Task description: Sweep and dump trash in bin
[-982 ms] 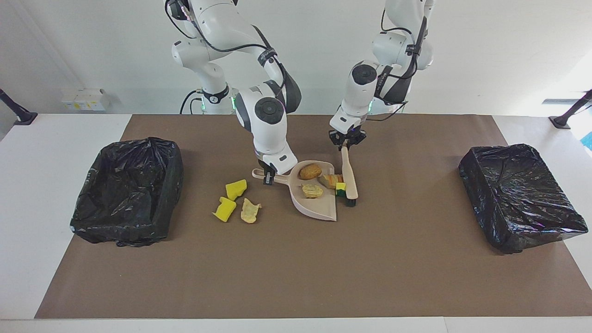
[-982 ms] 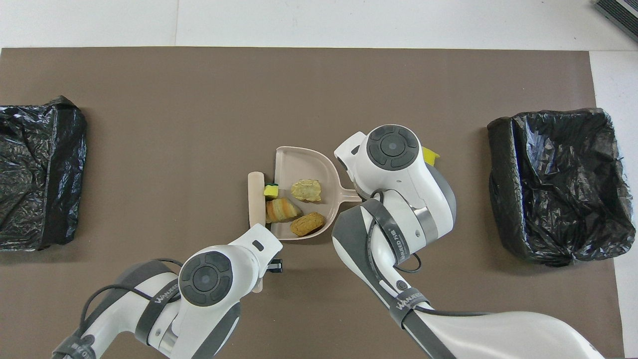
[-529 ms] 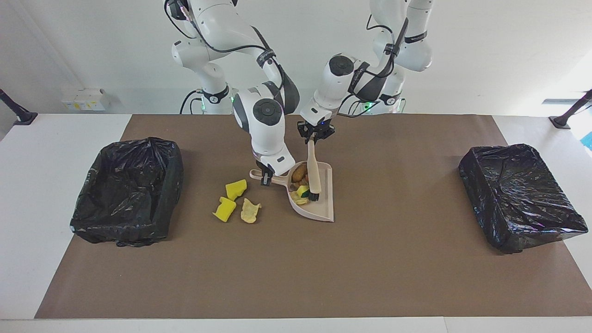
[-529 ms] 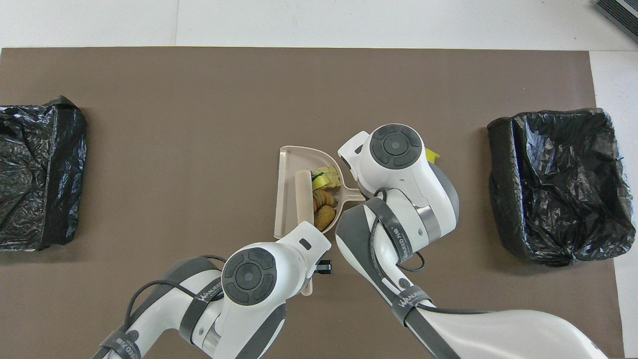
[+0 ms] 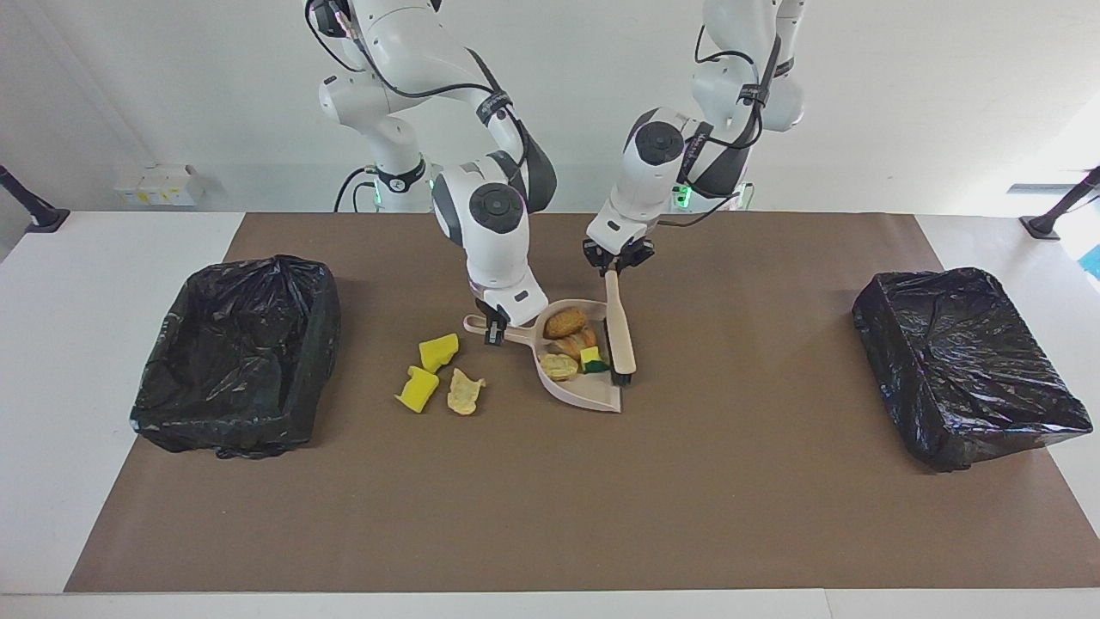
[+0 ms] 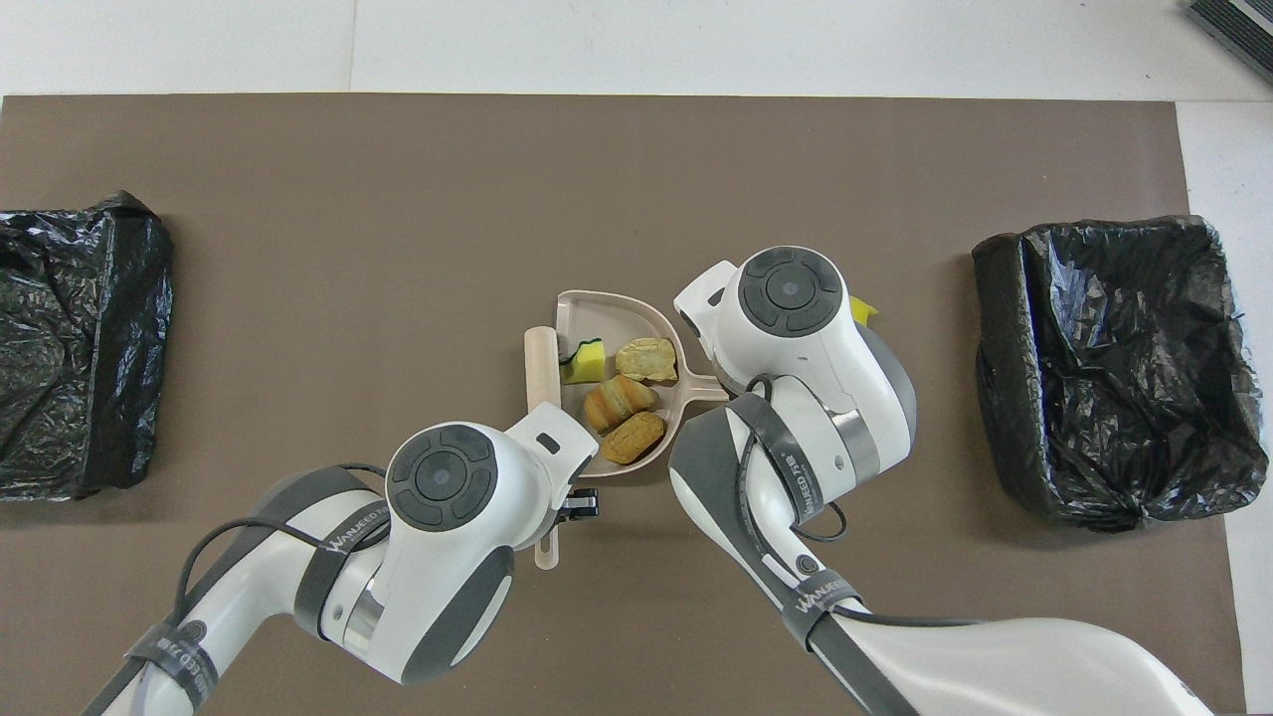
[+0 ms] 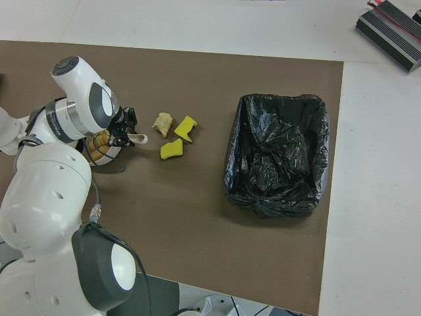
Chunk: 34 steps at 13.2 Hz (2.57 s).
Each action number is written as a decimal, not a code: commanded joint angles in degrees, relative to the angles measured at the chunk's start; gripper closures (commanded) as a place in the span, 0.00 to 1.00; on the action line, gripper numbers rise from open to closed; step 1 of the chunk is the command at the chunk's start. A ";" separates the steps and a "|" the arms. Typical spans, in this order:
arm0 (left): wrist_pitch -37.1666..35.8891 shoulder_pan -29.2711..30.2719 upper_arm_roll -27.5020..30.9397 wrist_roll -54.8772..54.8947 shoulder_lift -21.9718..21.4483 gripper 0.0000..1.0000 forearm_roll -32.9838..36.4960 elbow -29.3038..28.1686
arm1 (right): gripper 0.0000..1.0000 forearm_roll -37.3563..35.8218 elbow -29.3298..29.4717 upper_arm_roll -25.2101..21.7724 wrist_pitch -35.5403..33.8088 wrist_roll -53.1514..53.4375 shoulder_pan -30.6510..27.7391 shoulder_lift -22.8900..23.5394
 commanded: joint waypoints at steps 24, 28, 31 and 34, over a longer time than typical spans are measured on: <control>0.80 -16.27 -1.93 -19.67 -14.05 1.00 4.50 -12.98 | 1.00 8.79 6.23 -0.07 -17.79 -17.99 -36.16 -11.66; 9.78 -20.43 -1.93 -23.90 -12.55 1.00 3.97 -18.18 | 1.00 5.73 6.15 -0.24 -18.76 -23.89 -46.63 -12.53; 9.52 -19.91 -1.85 -23.38 -12.20 0.48 3.97 -18.00 | 1.00 -1.83 6.06 -0.33 -18.77 -33.62 -52.43 -13.42; 7.69 -18.68 -1.67 -22.68 -11.50 0.00 3.97 -15.73 | 1.00 -8.16 5.80 -0.33 -13.07 -44.17 -56.48 -13.42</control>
